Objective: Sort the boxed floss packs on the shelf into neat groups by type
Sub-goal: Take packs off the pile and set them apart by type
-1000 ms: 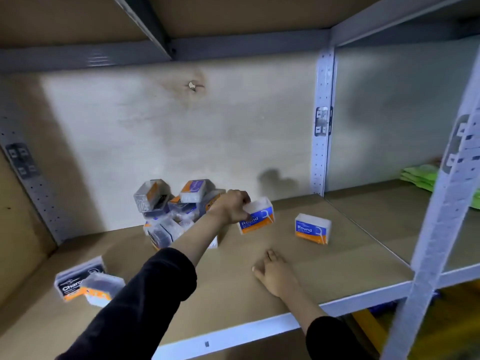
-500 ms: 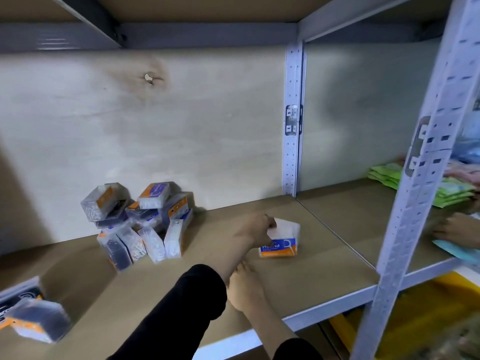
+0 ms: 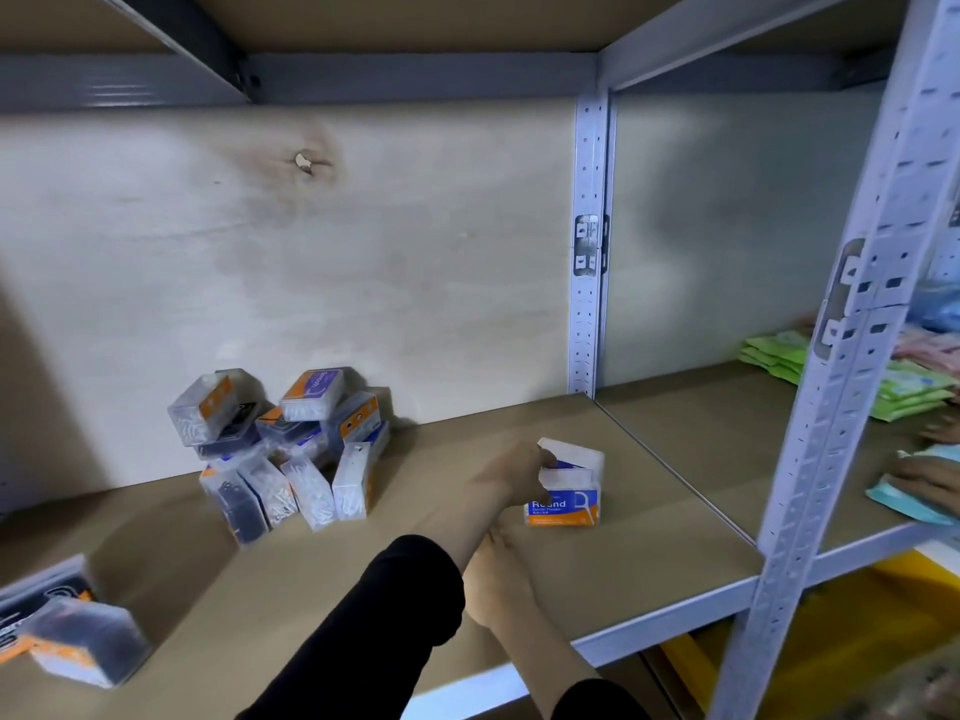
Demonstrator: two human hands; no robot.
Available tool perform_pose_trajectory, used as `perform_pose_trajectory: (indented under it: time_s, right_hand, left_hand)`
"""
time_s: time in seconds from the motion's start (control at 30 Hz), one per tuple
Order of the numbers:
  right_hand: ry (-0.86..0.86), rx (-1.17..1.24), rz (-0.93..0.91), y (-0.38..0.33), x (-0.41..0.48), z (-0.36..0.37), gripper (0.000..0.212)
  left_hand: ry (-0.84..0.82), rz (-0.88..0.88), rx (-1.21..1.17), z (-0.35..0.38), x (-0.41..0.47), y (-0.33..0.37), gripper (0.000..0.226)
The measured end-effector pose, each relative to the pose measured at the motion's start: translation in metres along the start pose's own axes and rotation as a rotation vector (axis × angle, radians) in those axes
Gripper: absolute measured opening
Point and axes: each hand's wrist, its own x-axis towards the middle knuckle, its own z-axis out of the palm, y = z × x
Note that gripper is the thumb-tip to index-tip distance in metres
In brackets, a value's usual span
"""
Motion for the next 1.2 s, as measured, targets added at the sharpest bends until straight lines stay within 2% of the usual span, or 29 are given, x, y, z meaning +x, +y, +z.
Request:
perform_pose_trajectory:
  time_s: [0.23,0.4,0.67,0.77,0.87,0.93,1.07,1.17,1.2]
  right_hand:
    - [-0.010,0.053,-0.006,-0.006,0.003,-0.010,0.061]
    - [-0.046,0.038,0.033,-0.020,0.012,-0.022,0.040]
    - [-0.088,0.077,-0.016,-0.064,0.025,-0.036,0.033]
    - [-0.074,0.100,-0.026,-0.079,0.027,-0.040,0.015]
    - [-0.050,0.122,-0.033,-0.093,0.031,-0.039,0.025]
    - [-0.065,0.120,-0.037,-0.099,0.034,-0.038,0.020]
    - [-0.068,0.124,-0.057,-0.108,0.036,-0.037,0.029]
    - [-0.069,0.088,-0.068,-0.112,0.040,-0.038,0.019]
    - [-0.063,0.087,-0.057,-0.114,0.042,-0.038,0.023]
  left_hand:
    - [0.041,-0.023,0.012,-0.021,-0.030,-0.017,0.047]
    - [0.094,-0.069,0.062,-0.045,-0.063,-0.054,0.039]
    - [0.168,-0.261,0.064,-0.072,-0.123,-0.128,0.034]
    - [0.174,-0.298,0.060,-0.080,-0.147,-0.152,0.036]
    - [0.175,-0.384,0.024,-0.083,-0.166,-0.172,0.036]
    - [0.174,-0.432,0.001,-0.084,-0.176,-0.184,0.035]
    - [0.174,-0.463,0.012,-0.085,-0.189,-0.201,0.035]
    - [0.196,-0.480,0.037,-0.088,-0.195,-0.208,0.036]
    - [0.208,-0.482,0.043,-0.090,-0.196,-0.211,0.036]
